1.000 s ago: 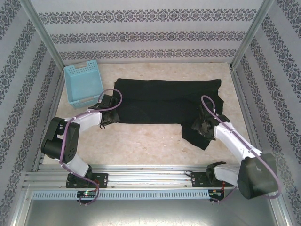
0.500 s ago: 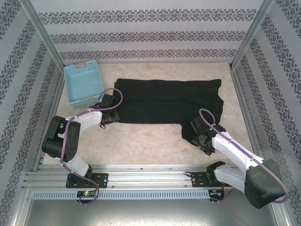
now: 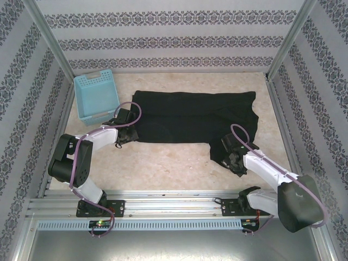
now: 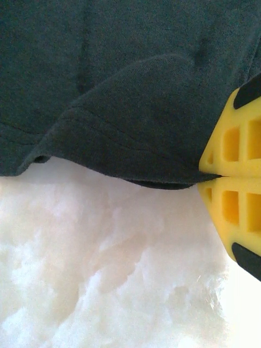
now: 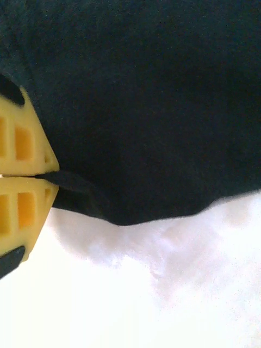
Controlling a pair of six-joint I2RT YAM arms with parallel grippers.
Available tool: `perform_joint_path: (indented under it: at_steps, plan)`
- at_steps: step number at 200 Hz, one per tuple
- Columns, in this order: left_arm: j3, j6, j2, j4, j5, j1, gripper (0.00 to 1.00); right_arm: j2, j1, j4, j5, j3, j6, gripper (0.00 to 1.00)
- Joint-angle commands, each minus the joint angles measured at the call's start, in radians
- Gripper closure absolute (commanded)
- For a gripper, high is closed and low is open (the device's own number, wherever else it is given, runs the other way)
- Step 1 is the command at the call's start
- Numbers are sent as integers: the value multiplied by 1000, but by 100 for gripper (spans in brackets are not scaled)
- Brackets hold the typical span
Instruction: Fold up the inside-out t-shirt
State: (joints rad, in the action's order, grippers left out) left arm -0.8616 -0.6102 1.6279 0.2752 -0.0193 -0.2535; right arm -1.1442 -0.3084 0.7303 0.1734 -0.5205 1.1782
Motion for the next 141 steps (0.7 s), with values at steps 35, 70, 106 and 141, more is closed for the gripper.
perform_joint_path:
  at_steps: [35,70,106,141]
  plan:
    - [56,-56,-70,-11,-28,-19,100,240,156,153,68,-51,-153,100]
    - [95,-139,-132,-9,-13,-69,100,307,264,203,80,-124,-248,100]
    - [131,-223,-182,-40,-10,-98,100,275,300,170,77,-168,-303,100]
    - [99,-246,-196,-46,5,-94,100,212,305,84,28,-235,-352,100]
